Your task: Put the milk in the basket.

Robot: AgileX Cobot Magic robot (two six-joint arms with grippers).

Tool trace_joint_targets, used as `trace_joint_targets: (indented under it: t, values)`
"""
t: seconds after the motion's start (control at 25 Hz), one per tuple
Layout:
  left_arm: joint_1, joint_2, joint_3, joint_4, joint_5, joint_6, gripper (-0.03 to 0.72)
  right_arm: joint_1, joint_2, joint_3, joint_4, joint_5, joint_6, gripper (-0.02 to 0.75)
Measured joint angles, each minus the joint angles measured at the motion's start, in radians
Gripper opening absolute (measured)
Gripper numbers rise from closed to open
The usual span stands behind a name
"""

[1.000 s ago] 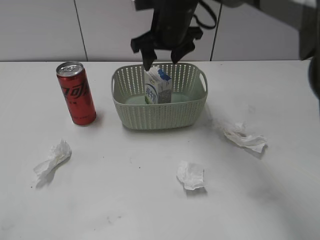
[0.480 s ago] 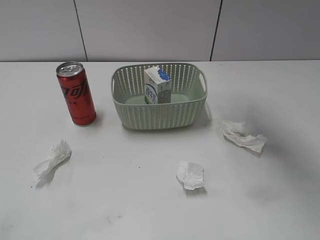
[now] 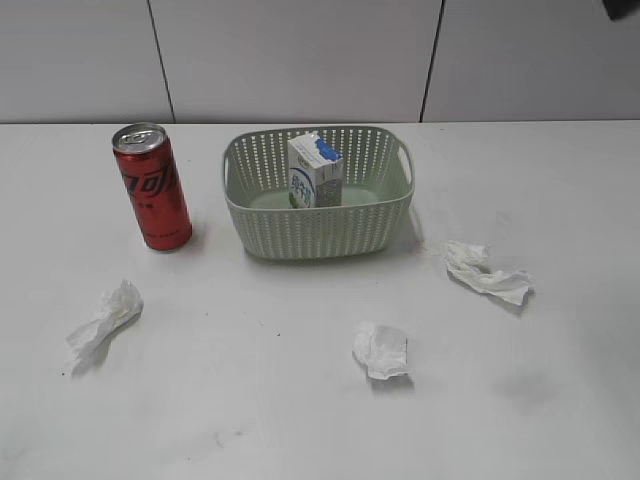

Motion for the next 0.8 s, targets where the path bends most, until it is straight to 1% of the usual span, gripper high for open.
trace_joint_targets:
  t: [0.32, 0.44, 0.8]
  values:
    - [0.0, 0.0, 0.0, 0.0, 0.0, 0.0, 0.238, 0.0, -0.386, 0.481, 0.016, 0.001, 0.017, 0.595]
    - [0.0, 0.0, 0.0, 0.0, 0.0, 0.0, 0.238, 0.0, -0.525, 0.61, 0.03, 0.002, 0.018, 0.594]
    - [0.0, 0.0, 0.0, 0.0, 0.0, 0.0, 0.238, 0.0, -0.853, 0.902, 0.072, 0.004, 0.007, 0.594]
